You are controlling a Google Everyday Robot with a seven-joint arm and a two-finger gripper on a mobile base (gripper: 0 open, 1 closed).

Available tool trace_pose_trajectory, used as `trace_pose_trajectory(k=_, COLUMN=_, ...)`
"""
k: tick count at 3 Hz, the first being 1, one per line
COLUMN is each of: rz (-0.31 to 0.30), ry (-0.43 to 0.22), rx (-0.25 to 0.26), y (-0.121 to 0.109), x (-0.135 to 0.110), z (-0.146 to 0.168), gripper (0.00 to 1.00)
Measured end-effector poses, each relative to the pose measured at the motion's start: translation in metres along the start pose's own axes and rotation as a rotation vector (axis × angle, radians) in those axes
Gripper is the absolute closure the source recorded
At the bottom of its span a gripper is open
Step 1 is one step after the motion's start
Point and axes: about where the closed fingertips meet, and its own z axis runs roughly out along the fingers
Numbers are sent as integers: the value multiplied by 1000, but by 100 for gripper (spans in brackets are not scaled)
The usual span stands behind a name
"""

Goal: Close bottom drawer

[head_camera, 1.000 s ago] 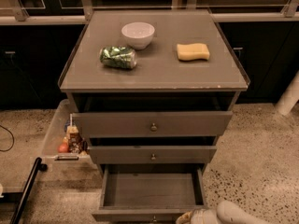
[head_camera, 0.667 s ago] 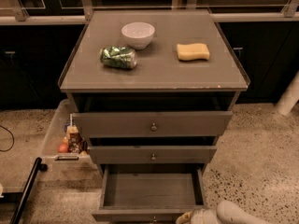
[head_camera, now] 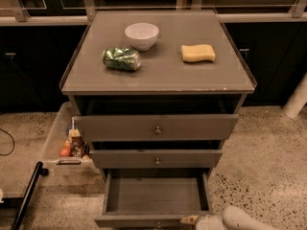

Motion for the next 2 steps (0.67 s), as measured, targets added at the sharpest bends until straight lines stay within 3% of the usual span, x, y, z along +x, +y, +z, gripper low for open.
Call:
trace_pose_trajectory(k=1, rz=11, ry=-59, rx=3, y=-3, x=-4, z=2, gripper=0)
trace_pose_trajectory(k=2, rz=1, ry=-68, rx=9, y=-5, x=-7, z=2, gripper=19)
